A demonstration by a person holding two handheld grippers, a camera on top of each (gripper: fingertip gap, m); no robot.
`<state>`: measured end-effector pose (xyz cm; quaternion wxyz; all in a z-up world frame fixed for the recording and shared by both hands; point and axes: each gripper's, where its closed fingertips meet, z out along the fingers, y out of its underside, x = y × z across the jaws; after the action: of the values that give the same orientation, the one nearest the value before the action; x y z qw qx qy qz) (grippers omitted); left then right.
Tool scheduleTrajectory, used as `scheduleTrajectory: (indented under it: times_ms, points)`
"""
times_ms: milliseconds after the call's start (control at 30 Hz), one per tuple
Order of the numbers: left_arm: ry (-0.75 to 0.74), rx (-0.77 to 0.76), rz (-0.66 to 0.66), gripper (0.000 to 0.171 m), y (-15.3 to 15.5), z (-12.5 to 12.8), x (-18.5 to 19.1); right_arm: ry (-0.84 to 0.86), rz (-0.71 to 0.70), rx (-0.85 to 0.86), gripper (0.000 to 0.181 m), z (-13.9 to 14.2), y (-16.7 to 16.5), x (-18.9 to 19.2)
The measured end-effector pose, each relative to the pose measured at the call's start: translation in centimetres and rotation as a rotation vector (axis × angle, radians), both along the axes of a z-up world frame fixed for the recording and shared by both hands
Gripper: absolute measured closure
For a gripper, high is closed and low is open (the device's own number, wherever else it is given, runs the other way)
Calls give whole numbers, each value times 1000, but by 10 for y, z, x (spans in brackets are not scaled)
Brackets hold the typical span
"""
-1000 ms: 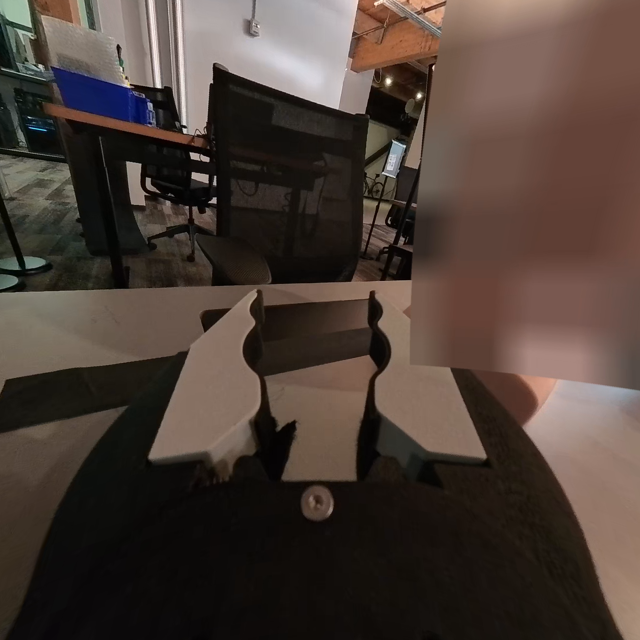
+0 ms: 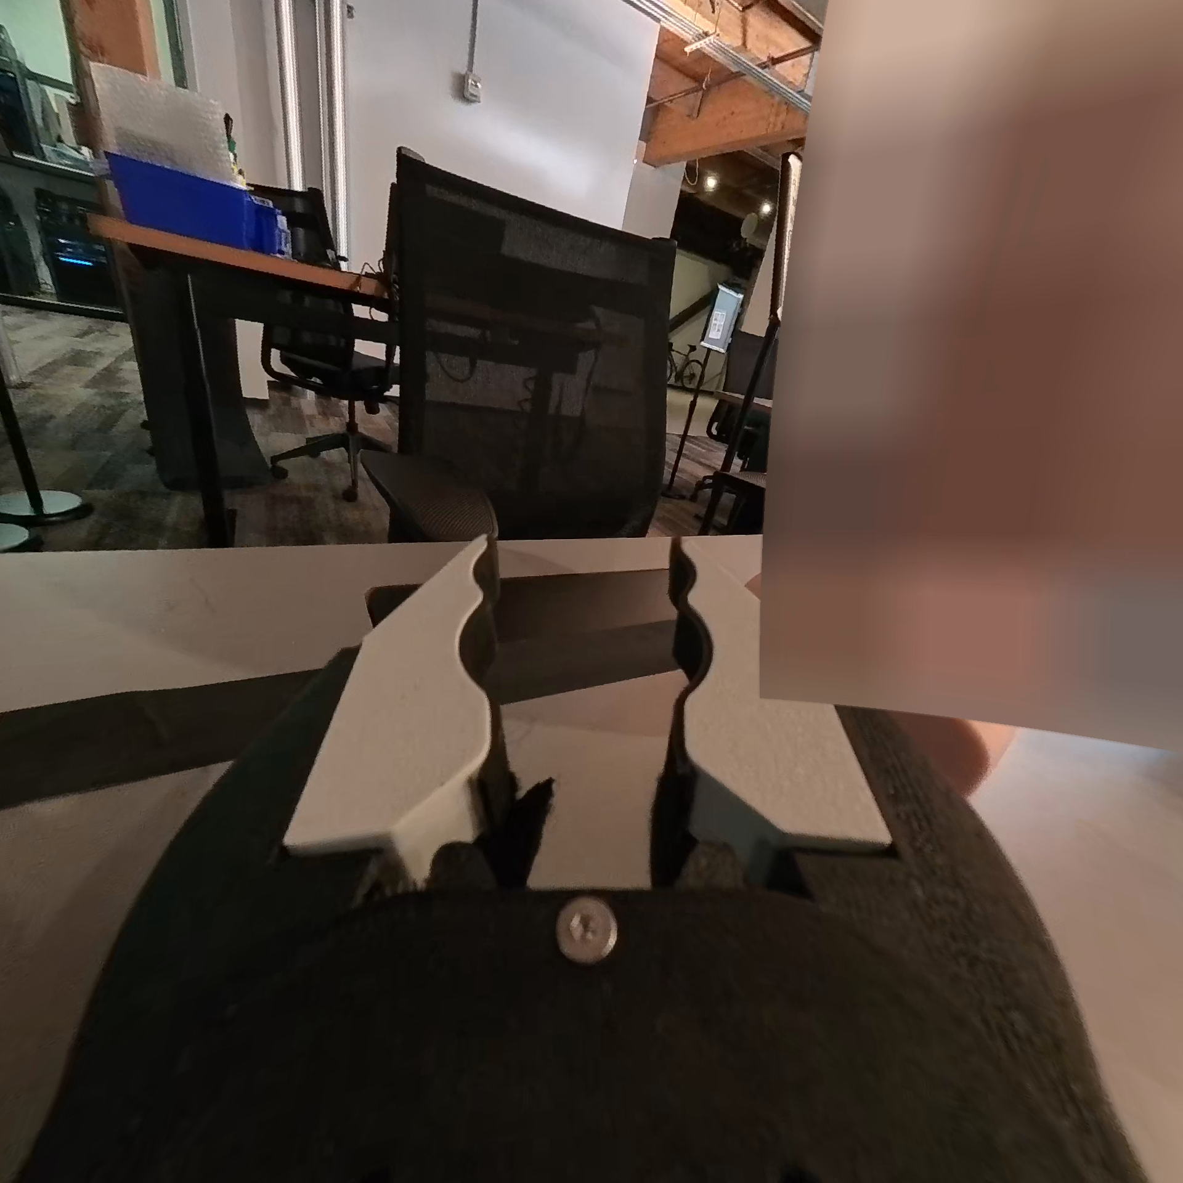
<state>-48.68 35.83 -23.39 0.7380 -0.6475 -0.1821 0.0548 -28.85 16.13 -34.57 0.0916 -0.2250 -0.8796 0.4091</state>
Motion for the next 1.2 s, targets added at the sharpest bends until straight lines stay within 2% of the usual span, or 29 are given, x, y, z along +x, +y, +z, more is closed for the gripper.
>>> scheduleTrajectory:
  times_ms: [167,600,933,1067,1133,1200]
  points:
    - [23,3,-2,120,1,1,4,24,11,12,98,0,2,-7]
    - [44,4,-4,120,1,2,7,20,-32,11,100,0,7,-6]
    - [17,17,-6,120,-1,2,4,-4,-120,-13,100,2,47,-6]
    - [13,18,-6,120,-1,2,4,-80,-111,-157,105,14,48,-2]
    - [12,19,-5,120,-1,2,3,-98,-155,-254,111,24,53,-8]
    - [13,17,-6,120,0,2,4,-96,-223,-272,118,25,60,-16]
